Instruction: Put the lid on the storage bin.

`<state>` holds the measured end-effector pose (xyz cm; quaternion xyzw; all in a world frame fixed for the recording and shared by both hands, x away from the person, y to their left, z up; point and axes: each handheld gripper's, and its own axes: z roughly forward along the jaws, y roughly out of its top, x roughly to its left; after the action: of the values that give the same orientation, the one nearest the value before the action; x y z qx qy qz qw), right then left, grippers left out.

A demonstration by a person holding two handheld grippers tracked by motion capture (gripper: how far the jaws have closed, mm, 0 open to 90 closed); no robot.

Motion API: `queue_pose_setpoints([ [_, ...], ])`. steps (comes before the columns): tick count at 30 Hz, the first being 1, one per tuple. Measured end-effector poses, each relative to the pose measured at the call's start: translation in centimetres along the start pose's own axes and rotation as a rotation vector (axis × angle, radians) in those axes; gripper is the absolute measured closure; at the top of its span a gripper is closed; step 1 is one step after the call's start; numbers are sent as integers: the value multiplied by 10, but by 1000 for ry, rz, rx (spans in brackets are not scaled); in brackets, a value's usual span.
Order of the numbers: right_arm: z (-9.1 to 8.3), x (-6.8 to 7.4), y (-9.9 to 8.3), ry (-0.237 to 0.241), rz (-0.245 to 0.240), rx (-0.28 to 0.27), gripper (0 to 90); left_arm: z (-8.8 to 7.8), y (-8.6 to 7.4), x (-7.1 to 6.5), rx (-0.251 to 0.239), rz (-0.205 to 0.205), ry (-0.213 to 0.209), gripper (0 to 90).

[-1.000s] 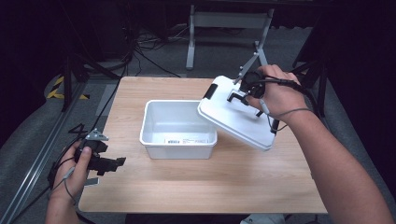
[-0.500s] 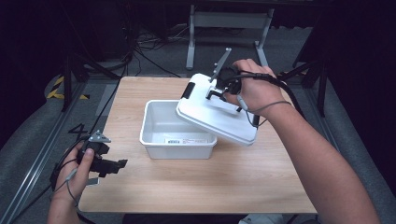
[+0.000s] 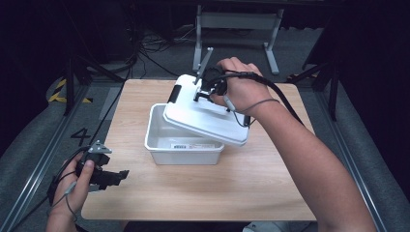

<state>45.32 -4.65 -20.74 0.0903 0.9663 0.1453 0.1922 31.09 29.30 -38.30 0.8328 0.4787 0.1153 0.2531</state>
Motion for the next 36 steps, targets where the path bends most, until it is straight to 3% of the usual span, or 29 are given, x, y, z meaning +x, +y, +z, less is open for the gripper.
queue_pose_setpoints([
  [14, 25, 15, 40, 34, -89, -1, 844, 0, 0, 1, -5, -2, -4, 164],
  [36, 62, 27, 54, 41, -180, 50, 843, 3, 3, 1, 3, 5, -9, 165],
])
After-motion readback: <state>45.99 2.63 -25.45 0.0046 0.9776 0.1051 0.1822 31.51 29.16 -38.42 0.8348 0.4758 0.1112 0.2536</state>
